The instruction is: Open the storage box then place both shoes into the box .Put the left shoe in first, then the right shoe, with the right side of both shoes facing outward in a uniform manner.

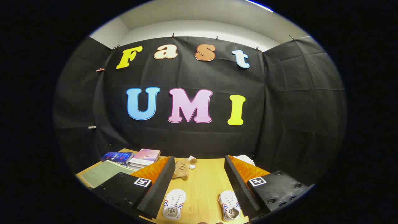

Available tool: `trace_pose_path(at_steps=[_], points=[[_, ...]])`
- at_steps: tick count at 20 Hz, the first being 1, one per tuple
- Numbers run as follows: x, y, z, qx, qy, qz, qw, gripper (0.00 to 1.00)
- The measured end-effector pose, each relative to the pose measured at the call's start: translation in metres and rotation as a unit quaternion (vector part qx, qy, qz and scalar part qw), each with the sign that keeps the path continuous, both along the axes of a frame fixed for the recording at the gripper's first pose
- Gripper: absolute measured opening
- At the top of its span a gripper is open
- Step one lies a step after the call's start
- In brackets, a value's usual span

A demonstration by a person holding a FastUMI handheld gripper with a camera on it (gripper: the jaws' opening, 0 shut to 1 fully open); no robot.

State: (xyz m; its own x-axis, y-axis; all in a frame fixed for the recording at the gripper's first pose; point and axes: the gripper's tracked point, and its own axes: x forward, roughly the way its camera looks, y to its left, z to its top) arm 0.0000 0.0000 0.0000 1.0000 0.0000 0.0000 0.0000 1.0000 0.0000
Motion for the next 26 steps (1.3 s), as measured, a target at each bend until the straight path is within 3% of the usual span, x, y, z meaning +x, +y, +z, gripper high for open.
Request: trace_pose_path(at_steps=[19,26], points=[[0.008,0.033,-0.024,0.008,0.041,0.044,0.998,0.97],[0.008,0.094,-0.07,0.081,0.14,0.17,0.972,0.99]])
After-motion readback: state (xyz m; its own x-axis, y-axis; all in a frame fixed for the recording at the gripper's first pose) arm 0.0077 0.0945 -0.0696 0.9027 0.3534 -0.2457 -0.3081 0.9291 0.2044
